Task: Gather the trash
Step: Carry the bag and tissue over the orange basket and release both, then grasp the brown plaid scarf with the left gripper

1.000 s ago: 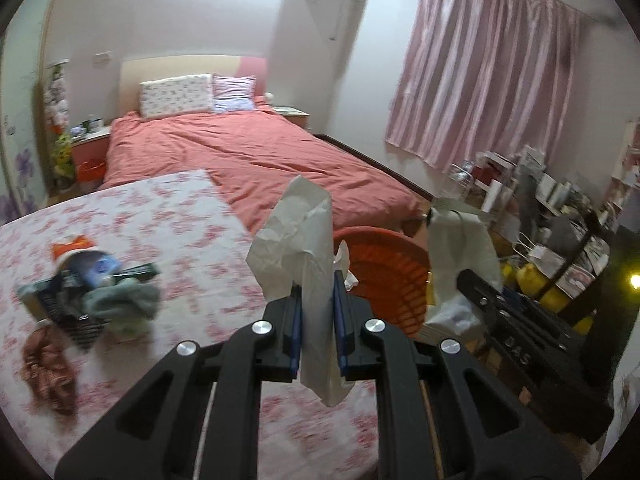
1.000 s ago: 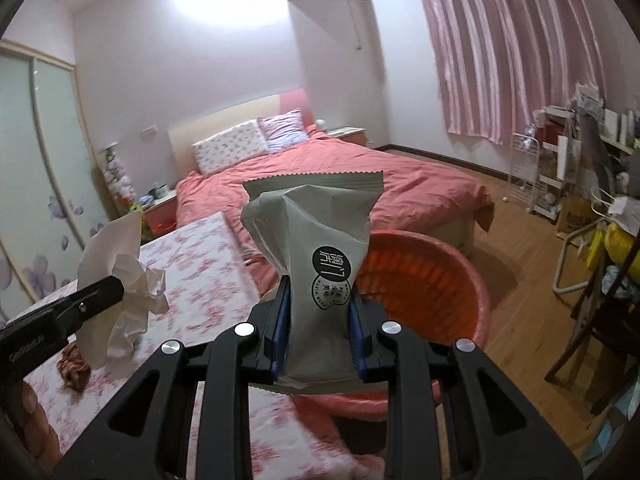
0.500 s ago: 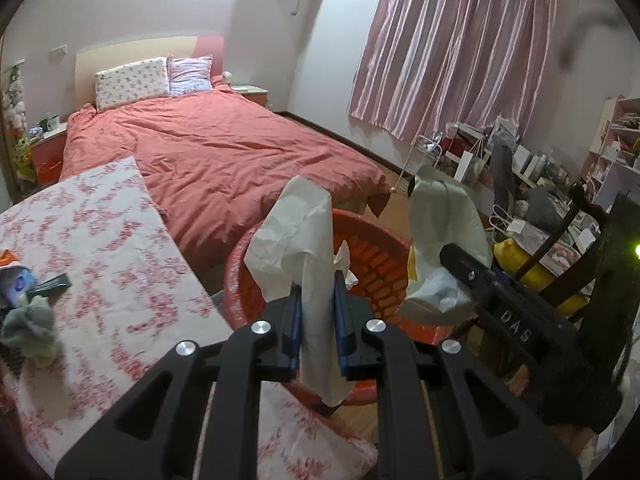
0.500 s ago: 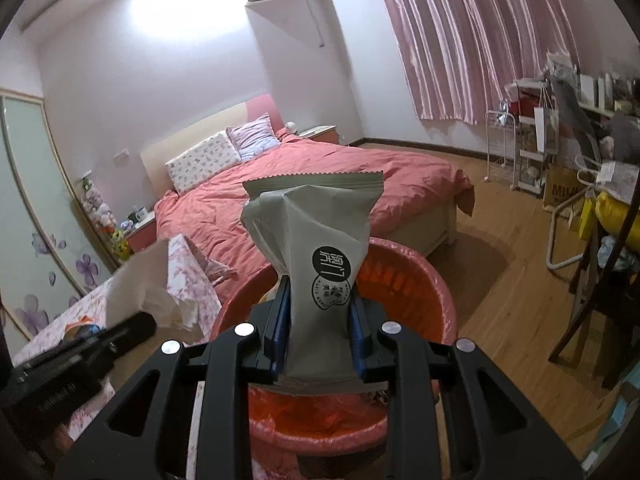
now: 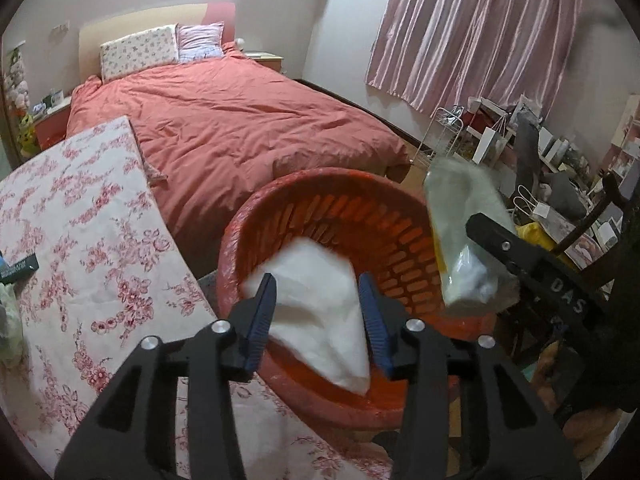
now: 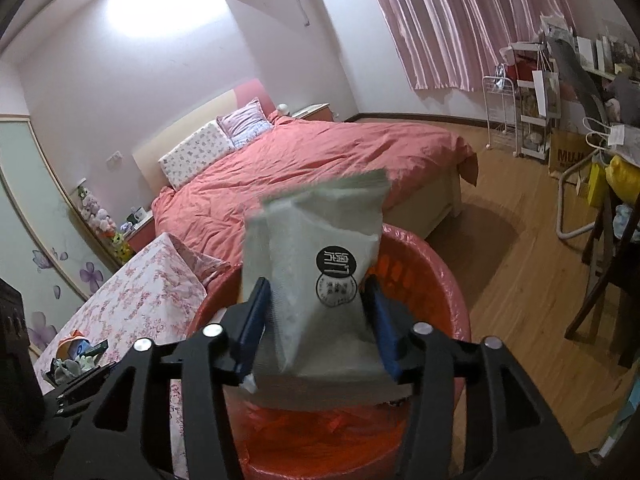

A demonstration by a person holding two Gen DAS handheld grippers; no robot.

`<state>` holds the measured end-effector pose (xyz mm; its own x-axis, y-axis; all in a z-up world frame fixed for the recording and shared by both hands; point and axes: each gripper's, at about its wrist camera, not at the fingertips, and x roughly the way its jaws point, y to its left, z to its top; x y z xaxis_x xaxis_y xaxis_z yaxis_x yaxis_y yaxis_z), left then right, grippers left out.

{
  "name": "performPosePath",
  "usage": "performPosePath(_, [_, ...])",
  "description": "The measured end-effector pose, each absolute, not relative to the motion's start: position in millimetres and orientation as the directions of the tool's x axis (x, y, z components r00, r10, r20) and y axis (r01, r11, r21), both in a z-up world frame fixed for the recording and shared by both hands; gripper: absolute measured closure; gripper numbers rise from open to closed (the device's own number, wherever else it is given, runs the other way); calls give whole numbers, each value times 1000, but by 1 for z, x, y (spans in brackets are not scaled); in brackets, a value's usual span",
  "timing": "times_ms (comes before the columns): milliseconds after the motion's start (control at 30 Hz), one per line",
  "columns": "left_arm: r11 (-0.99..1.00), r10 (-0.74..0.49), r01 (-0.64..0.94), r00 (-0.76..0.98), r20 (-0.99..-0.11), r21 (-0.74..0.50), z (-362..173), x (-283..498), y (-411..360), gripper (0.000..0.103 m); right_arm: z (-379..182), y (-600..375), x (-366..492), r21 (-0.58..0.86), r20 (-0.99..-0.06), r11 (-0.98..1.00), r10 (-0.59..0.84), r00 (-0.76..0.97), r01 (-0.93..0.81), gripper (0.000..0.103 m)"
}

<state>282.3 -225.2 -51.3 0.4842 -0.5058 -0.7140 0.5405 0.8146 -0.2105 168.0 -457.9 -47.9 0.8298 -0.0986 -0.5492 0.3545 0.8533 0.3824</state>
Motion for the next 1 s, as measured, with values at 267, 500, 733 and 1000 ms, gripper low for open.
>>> performPosePath(267, [864,-441,472,540,-716,-176,-46,281,-191,43,-42,-453,166,363,-559,861,-105,823,357,38])
performPosePath(500, [913,-342,401,644,-685,-79,-23,255,-138,23,-24,-422,159,280,-551,899,-136,823,337,35])
performPosePath(733, [964,-191,265,719,-668,10,-7,234,-60,15,-8,-368,160,213,-540,945,-97,836,248,34])
performPosePath(1000, [998,-51,59,726,-686,-12,-11,228,57,14,4,-296,165,216,-527,972,37,849,91,32])
